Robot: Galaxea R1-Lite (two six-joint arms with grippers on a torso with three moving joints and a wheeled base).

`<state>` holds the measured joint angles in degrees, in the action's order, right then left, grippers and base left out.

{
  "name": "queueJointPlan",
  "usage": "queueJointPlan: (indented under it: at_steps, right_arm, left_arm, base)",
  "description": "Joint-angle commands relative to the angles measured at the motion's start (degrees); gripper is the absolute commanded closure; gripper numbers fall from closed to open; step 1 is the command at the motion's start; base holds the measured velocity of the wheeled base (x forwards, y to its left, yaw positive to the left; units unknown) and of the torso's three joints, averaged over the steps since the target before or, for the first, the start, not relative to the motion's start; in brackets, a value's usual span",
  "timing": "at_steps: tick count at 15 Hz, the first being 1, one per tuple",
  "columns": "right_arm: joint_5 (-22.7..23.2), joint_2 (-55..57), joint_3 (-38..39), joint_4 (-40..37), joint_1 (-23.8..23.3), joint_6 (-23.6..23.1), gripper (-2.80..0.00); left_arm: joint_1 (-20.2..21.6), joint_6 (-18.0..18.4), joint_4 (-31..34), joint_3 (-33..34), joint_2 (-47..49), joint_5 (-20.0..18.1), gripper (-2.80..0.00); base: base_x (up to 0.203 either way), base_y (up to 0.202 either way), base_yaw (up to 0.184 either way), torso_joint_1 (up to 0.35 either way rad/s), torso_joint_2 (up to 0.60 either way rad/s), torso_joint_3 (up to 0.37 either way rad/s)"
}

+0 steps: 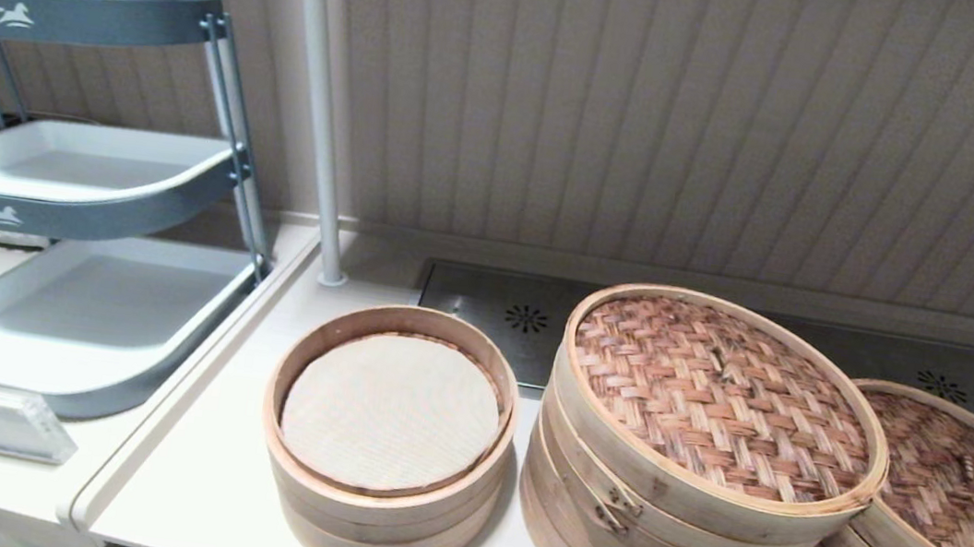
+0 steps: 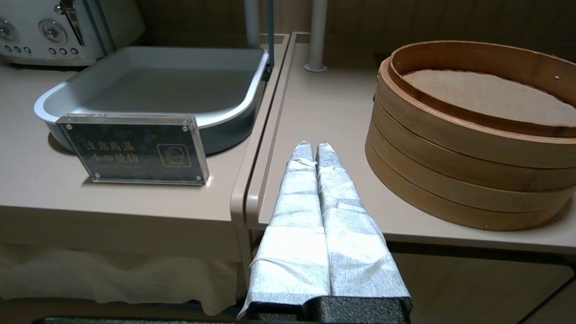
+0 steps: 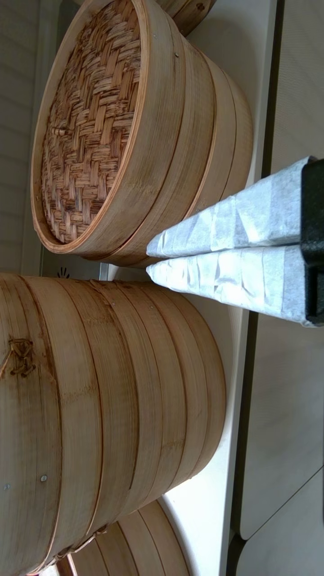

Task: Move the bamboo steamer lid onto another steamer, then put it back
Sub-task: Pick up the steamer

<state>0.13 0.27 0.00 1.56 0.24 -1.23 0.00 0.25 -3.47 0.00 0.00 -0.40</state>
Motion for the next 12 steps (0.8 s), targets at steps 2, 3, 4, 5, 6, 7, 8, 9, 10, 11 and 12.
queueJointPlan:
  at_steps: [2, 3, 4, 5, 6, 7, 8, 9, 10, 11, 12]
  right_arm:
    - [0.0, 0.1, 1.4, 0.1, 0.0, -0.1, 0.00]
    - [0.0, 0.1, 1.4, 0.1, 0.0, -0.2, 0.00]
    - [0.0, 0.1, 1.4, 0.0, 0.0, -0.2, 0.00]
    - [0.1, 0.1, 1.4, 0.1, 0.1, -0.3, 0.00]
    - [0.1, 0.0, 1.4, 0.4, 0.1, -0.6, 0.00]
    - [0.2, -0.2, 1.1, 0.1, 0.1, -0.8, 0.00]
    - [0.4, -0.3, -0.1, -0.2, 0.2, -0.8, 0.00]
    - [0.5, -0.2, -1.5, -0.8, 0.2, -0.8, 0.00]
    - [0.5, -0.1, -5.1, -2.8, 0.2, -0.8, 0.00]
    - [0.6, 0.1, -9.5, -6.0, 0.3, -0.8, 0.00]
    - [0.8, 0.4, -13.7, -9.5, 0.3, -0.8, 0.00]
  left_arm:
    - [0.0, 0.0, 0.0, 1.4, -0.1, 0.0, 0.00]
    - [0.0, 0.0, 0.0, 1.4, -0.1, 0.0, 0.00]
    - [0.0, 0.0, 0.0, 1.4, -0.1, 0.0, 0.00]
    - [0.0, 0.0, 0.0, 1.4, -0.1, 0.0, 0.00]
    - [0.0, 0.0, 0.0, 1.4, -0.1, 0.1, 0.00]
    - [0.1, 0.0, 0.0, 1.4, -0.2, 0.0, 0.00]
    - [0.0, 0.0, 0.0, 1.4, -0.1, 0.0, 0.00]
    - [0.0, 0.0, 0.0, 1.4, -0.1, 0.0, 0.00]
    - [0.0, 0.0, 0.0, 1.4, -0.1, 0.0, 0.00]
    - [0.0, 0.0, 0.0, 1.4, -0.1, 0.0, 0.00]
    - [0.0, 0.0, 0.0, 1.4, -0.1, 0.1, 0.00]
  base:
    - [0.000, 0.000, 0.000, 0.000, 0.00, 0.000]
    - [0.000, 0.000, 0.000, 0.000, 0.00, 0.000]
    - [0.000, 0.000, 0.000, 0.000, 0.00, 0.000]
    - [0.000, 0.000, 0.000, 0.000, 0.00, 0.000]
    - [0.000, 0.000, 0.000, 0.000, 0.00, 0.000]
    - [0.000, 0.000, 0.000, 0.000, 0.00, 0.000]
    - [0.000, 0.000, 0.000, 0.000, 0.00, 0.000]
    - [0.000, 0.000, 0.000, 0.000, 0.00, 0.000]
    - [0.000, 0.000, 0.000, 0.000, 0.00, 0.000]
    - [0.000, 0.000, 0.000, 0.000, 0.00, 0.000]
    - [0.000, 0.000, 0.000, 0.000, 0.00, 0.000]
